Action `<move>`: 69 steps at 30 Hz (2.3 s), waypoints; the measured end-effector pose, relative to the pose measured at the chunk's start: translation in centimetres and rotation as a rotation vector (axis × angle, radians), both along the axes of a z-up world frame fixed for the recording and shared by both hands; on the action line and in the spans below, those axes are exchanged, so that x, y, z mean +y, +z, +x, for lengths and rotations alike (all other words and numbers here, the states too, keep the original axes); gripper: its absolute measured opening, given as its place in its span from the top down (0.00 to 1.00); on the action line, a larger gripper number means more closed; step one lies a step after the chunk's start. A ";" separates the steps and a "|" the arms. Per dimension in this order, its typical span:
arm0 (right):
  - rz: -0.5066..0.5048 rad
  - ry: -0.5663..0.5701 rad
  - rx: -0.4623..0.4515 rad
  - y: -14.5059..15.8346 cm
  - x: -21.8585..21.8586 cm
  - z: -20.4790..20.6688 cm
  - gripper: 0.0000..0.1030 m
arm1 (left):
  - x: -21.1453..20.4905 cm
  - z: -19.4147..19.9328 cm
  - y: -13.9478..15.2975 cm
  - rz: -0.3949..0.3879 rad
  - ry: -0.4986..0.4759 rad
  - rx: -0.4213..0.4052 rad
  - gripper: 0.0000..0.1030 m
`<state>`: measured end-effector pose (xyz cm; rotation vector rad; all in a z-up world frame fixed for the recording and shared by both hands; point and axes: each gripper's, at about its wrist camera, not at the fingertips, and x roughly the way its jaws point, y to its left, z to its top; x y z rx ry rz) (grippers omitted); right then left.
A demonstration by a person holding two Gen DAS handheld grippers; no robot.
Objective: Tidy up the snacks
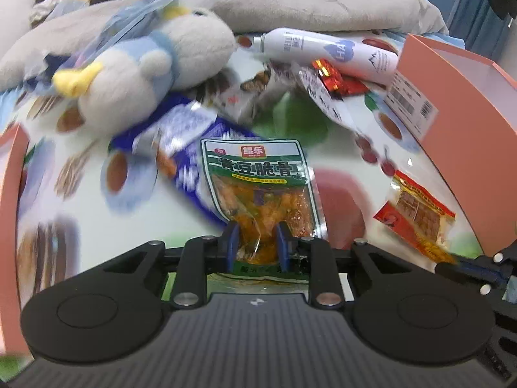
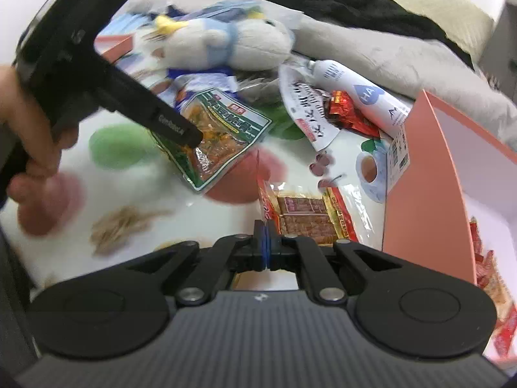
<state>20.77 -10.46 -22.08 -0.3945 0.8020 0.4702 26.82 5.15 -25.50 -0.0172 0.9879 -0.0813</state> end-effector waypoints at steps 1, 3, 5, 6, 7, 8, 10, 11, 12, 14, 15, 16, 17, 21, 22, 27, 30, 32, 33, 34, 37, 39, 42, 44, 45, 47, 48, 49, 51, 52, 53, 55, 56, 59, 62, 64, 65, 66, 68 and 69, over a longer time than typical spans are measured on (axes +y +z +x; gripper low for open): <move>0.010 -0.001 0.012 0.1 -0.2 -0.6 0.97 | 0.0 -0.9 0.1 -0.008 0.007 0.003 0.72; 0.006 0.005 0.017 0.0 -0.3 -1.7 0.97 | -0.2 -2.6 0.3 -0.011 0.019 0.006 0.72; 0.000 0.013 0.014 0.0 -0.4 -2.8 0.97 | -0.3 -4.1 0.4 -0.024 0.032 0.007 0.73; 0.000 0.017 0.016 0.0 -0.5 -3.4 0.97 | -0.4 -4.8 0.5 -0.033 0.039 0.008 0.73; -0.004 0.022 0.015 0.1 -0.6 -4.1 0.97 | -0.4 -5.5 0.5 -0.042 0.047 0.011 0.73; -0.010 0.029 0.014 0.1 -0.7 -4.6 0.97 | -0.5 -6.1 0.5 -0.048 0.052 0.014 0.73; -0.023 0.041 0.011 0.0 -1.0 -5.7 0.97 | -0.6 -7.3 0.5 -0.057 0.057 0.020 0.73; -0.031 0.044 0.014 0.0 -1.2 -6.2 0.97 | -0.6 -7.7 0.5 -0.061 0.058 0.021 0.73; -0.035 0.045 0.019 -0.1 -1.4 -6.5 0.97 | -0.6 -8.1 0.5 -0.066 0.060 0.023 0.73; -0.044 0.049 0.032 -0.3 -2.0 -7.1 0.97 | -0.6 -8.8 0.5 -0.075 0.069 0.029 0.72; -0.046 0.049 0.036 -0.3 -2.3 -7.4 0.96 | -0.5 -9.0 0.4 -0.081 0.073 0.030 0.72; -0.042 0.042 0.040 -0.3 -2.6 -7.5 0.96 | -0.4 -9.2 0.3 -0.086 0.076 0.031 0.71; -0.037 0.030 0.045 -0.4 -3.0 -7.6 0.95 | -0.4 -9.3 0.3 -0.087 0.080 0.030 0.70; -0.014 -0.041 0.073 -0.2 -4.3 -7.2 0.90 | 0.0 -9.4 0.7 -0.100 0.116 0.020 0.60; 0.004 -0.057 0.090 -0.1 -4.5 -7.0 0.88 | 0.2 -9.4 0.8 -0.117 0.119 0.018 0.59; 0.086 -0.129 0.120 0.6 -4.9 -7.1 0.47 | 0.5 -9.1 1.5 -0.159 0.145 0.014 0.33; 0.150 -0.162 0.117 1.4 -5.0 -7.3 0.22 | 0.6 -9.2 1.9 -0.168 0.148 0.003 0.25; 0.214 -0.205 0.103 2.0 -5.3 -7.4 0.19 | 0.9 -9.3 1.9 -0.175 0.162 -0.005 0.23; 0.245 -0.225 0.095 2.1 -5.4 -7.4 0.19 | 1.0 -9.3 1.9 -0.180 0.169 -0.006 0.22; 0.269 -0.255 0.081 2.3 -5.5 -7.5 0.19 | 1.1 -9.2 1.8 -0.191 0.172 -0.003 0.22; 0.301 -0.346 0.040 2.1 -5.3 -7.0 0.19 | 1.3 -9.1 1.6 -0.209 0.186 -0.004 0.21; 0.317 -0.403 0.035 1.4 -5.2 -6.3 0.19 | 1.4 -9.0 1.4 -0.223 0.187 0.001 0.20; 0.309 -0.459 0.055 0.0 -5.0 -4.9 0.19 | 1.3 -8.6 0.7 -0.247 0.186 0.026 0.19; 0.304 -0.485 0.051 -0.7 -4.7 -4.0 0.19 | 1.2 -8.5 0.4 -0.244 0.182 0.032 0.19; 0.307 -0.496 0.049 -0.9 -4.6 -3.7 0.19 | 1.1 -8.5 0.3 -0.243 0.180 0.033 0.19; 0.281 -0.516 0.031 -1.5 -4.2 -3.0 0.19 | 1.1 -8.5 0.0 -0.240 0.177 0.039 0.18; 0.254 -0.524 0.023 -1.8 -4.0 -2.7 0.19 | 1.1 -8.4 -0.1 -0.240 0.176 0.042 0.17; 0.235 -0.536 0.022 -2.1 -3.9 -2.4 0.19 | 1.2 -8.4 -0.2 -0.243 0.171 0.046 0.17; 0.227 -0.543 0.040 -2.8 -3.9 -1.8 0.20 | 0.9 -8.2 -0.5 -0.225 0.150 0.071 0.17; 0.223 -0.540 0.049 -3.1 -3.9 -1.7 0.20 | 0.7 -8.2 -0.5 -0.207 0.136 0.077 0.17; 0.216 -0.538 0.061 -3.3 -3.9 -1.5 0.20 | 0.5 -8.1 -0.5 -0.186 0.125 0.076 0.17; 0.211 -0.538 0.101 -3.8 -4.2 -1.2 0.20 | 0.4 -8.1 -0.5 -0.170 0.121 0.071 0.17; 0.218 -0.533 0.120 -4.0 -4.4 -1.1 0.19 | 0.4 -8.0 -0.5 -0.170 0.125 0.073 0.17; 0.189 -0.485 0.107 -4.3 -4.0 -1.3 0.17 | 0.5 -7.8 -0.6 -0.175 0.140 0.085 0.17; 0.166 -0.456 0.098 -4.5 -3.7 -1.2 0.20 | 0.4 -7.6 -0.6 -0.175 0.139 0.087 0.17; 0.142 -0.430 0.083 -4.4 -3.4 -1.1 0.34 | 0.1 -7.5 -0.5 -0.167 0.133 0.082 0.17; 0.150 -0.424 0.088 -4.2 -3.5 -1.0 0.38 | -0.1 -7.4 -0.4 -0.162 0.130 0.082 0.17; 0.156 -0.422 0.093 -4.1 -3.6 -0.8 0.40 | -0.2 -7.3 -0.5 -0.156 0.127 0.083 0.17; 0.152 -0.409 0.093 -3.9 -3.6 -0.7 0.43 | -0.5 -7.1 -0.5 -0.148 0.120 0.085 0.17; 0.153 -0.410 0.087 -3.7 -3.7 -0.8 0.43 | -0.7 -7.0 -0.5 -0.145 0.117 0.085 0.16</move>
